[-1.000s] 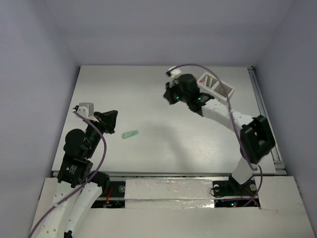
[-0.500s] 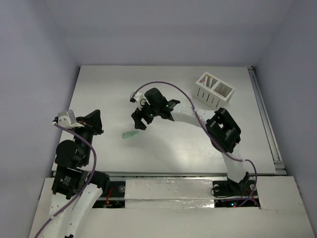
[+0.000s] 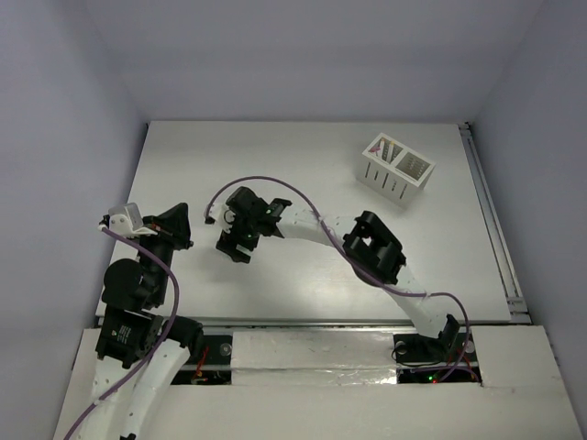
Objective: Sort the stationery into containers
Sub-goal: Pick up the stationery from the center of the board.
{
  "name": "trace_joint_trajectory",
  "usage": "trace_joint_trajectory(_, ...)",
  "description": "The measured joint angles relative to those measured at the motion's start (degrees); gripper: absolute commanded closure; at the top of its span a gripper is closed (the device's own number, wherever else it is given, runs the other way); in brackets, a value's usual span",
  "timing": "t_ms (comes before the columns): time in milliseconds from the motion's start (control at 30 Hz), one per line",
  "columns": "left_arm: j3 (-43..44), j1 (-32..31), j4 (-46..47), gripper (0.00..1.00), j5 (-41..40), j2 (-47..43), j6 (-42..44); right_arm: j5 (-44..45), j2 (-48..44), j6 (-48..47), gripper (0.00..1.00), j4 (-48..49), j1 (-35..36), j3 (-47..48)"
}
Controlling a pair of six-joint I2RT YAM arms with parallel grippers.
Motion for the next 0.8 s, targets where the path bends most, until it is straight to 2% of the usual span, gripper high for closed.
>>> trace_joint_trajectory(67, 0.0, 0.0, 0.0, 0.99, 0.2, 0.0, 0.0, 0.8, 0.8, -0.6, 0.23, -0.5, 0.0, 1.4)
trace_joint_trajectory(133, 0.0, 0.0, 0.0, 0.99, 0.4, 0.0, 0.0, 3.1, 1.4, -1.3, 0.34, -0.6, 0.0, 1.8)
trace_joint_trajectory(200, 0.0, 0.0, 0.0, 0.99, 0.5, 0.0, 0.0, 6.6, 1.4, -1.5, 0.51, 0.4, 0.1, 1.6)
trace_joint_trajectory(233, 0.0, 0.0, 0.0, 0.99, 0.6, 0.0, 0.0, 8.0, 1.4, -1.5, 0.55, 1.6, 0.1, 0.9)
trace_joint_trajectory(300, 0.0, 0.0, 0.0, 0.99, 0.7, 0.0, 0.0, 12.4, 1.0, -1.8, 0.71, 5.0, 0.3, -0.5)
trace_joint_trajectory(367, 0.0, 0.0, 0.0, 0.99, 0.8, 0.0, 0.0, 15.9, 0.3, -2.1, 0.82, 8.6, 0.4, -2.7)
trace_joint_trajectory(400, 0.0, 0.0, 0.0, 0.99, 0.9, 0.0, 0.0, 17.4, -0.2, -2.1, 0.92, 10.2, 0.4, -3.9)
trace_joint_trajectory(433, 0.0, 0.0, 0.0, 0.98, 0.9, 0.0, 0.0, 18.8, -0.7, -2.0, 0.96, 11.6, 0.5, -5.2)
trace_joint_trajectory(633, 0.0, 0.0, 0.0, 0.97, 1.1, -0.3, 0.0, 23.1, -3.8, 3.3, 0.98, 17.9, 0.3, -11.8)
trace_joint_trajectory(800, 0.0, 0.0, 0.2, 0.94, 1.6, -0.4, 0.2, 26.6, -14.2, 11.3, 1.00, 20.1, -3.0, -23.5)
